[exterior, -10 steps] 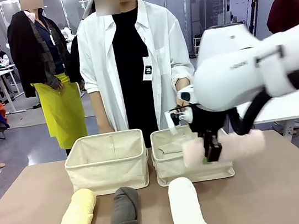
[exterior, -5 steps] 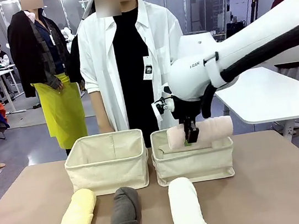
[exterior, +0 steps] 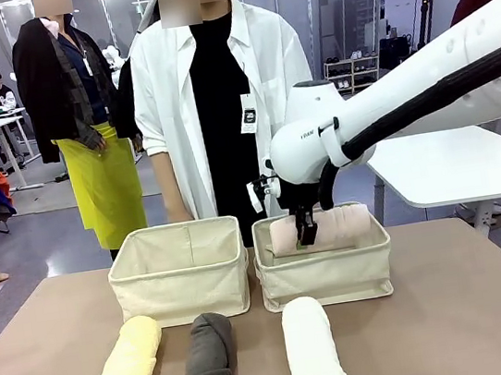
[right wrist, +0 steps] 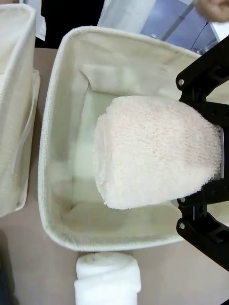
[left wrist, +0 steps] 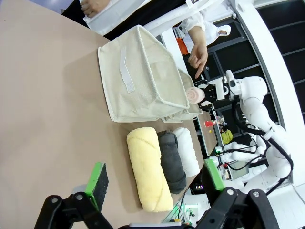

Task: Divide the towels into two baskets.
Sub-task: Pick up one hotel-folded towel and place it in the Fabric basket indicated by the person.

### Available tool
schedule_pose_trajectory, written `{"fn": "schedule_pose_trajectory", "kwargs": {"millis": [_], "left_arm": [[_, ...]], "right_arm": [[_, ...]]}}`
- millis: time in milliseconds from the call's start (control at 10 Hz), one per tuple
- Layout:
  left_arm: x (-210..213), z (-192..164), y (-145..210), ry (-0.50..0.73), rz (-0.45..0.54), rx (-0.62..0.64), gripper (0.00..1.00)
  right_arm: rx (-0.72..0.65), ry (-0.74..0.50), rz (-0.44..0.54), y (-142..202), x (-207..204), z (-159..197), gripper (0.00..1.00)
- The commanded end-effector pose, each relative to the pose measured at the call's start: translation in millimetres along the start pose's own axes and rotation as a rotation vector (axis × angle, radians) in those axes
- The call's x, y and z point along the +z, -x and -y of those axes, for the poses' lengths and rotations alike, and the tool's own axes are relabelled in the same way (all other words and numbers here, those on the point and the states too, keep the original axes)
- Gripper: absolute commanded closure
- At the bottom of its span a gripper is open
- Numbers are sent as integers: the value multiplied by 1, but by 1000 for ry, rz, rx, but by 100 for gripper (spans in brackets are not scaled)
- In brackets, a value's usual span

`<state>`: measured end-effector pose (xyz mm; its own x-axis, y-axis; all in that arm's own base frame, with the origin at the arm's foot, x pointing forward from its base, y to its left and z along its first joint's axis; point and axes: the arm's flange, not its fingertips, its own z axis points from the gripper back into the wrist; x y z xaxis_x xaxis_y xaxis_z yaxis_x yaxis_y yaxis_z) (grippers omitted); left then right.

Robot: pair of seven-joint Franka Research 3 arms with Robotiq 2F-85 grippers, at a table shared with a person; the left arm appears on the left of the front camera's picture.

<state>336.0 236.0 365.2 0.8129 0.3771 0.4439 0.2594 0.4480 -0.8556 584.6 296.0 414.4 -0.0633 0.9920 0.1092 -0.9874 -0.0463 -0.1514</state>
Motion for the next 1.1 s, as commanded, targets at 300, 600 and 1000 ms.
{"fn": "schedule_pose_trajectory", "kwargs": {"millis": [300,600,1000], "left_arm": [[2,1,0,3,7,-2,0],[2,1,0,3,7,-2,0],[2,1,0,3,7,-2,0]], "right_arm": [[-56,-24,-23,-3,-15,-4,8],[-90,-4,-39,3,-3,-14,0],[-62,-12,-14,0,-8,-1,0]]}}
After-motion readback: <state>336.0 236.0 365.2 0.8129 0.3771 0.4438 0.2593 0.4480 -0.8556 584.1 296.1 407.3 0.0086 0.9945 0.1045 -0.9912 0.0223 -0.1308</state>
